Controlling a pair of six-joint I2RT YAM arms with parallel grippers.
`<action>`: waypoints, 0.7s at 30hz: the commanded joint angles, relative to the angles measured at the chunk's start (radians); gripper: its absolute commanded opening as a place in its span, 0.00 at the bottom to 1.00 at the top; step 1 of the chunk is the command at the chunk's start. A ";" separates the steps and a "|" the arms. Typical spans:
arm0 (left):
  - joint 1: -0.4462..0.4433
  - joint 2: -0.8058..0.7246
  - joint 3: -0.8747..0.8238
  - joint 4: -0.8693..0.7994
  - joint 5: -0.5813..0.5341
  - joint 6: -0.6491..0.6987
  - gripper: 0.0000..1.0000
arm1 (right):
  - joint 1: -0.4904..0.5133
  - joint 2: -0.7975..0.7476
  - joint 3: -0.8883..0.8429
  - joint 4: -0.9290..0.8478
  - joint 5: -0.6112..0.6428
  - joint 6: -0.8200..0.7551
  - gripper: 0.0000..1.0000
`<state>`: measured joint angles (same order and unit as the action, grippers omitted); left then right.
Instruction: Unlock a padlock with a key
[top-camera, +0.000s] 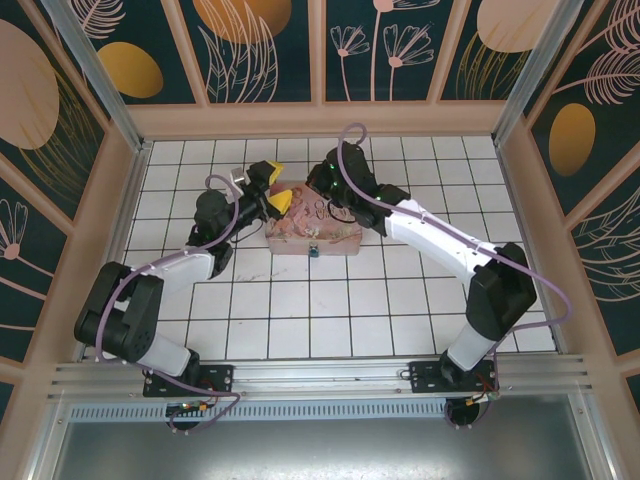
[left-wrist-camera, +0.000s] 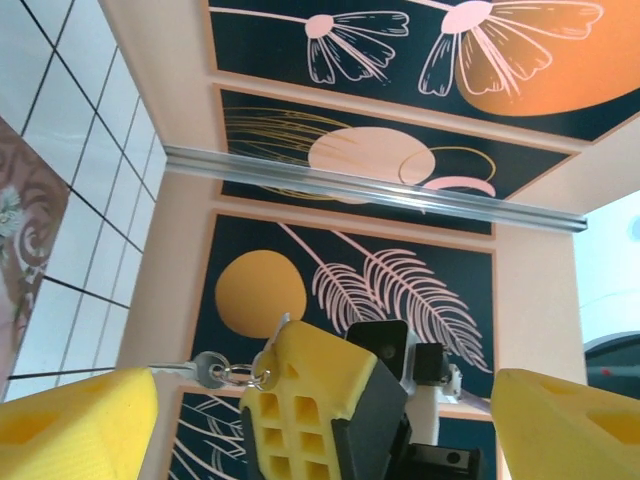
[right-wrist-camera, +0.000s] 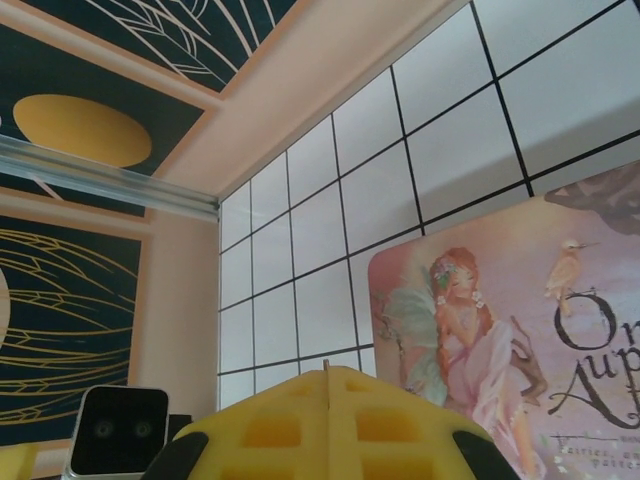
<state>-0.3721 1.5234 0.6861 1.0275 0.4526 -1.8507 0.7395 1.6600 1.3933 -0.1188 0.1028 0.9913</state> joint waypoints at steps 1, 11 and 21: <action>-0.011 0.023 -0.001 0.103 -0.023 -0.083 0.86 | 0.011 0.024 0.045 0.051 -0.013 0.033 0.00; -0.021 0.051 -0.017 0.098 -0.044 -0.106 0.86 | 0.041 0.060 0.106 0.051 -0.013 0.034 0.00; -0.036 0.117 -0.002 0.234 -0.079 -0.194 0.84 | 0.070 0.106 0.130 0.074 -0.038 0.057 0.00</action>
<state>-0.3988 1.6230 0.6739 1.1610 0.3981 -1.9995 0.7948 1.7374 1.4864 -0.0757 0.0788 1.0317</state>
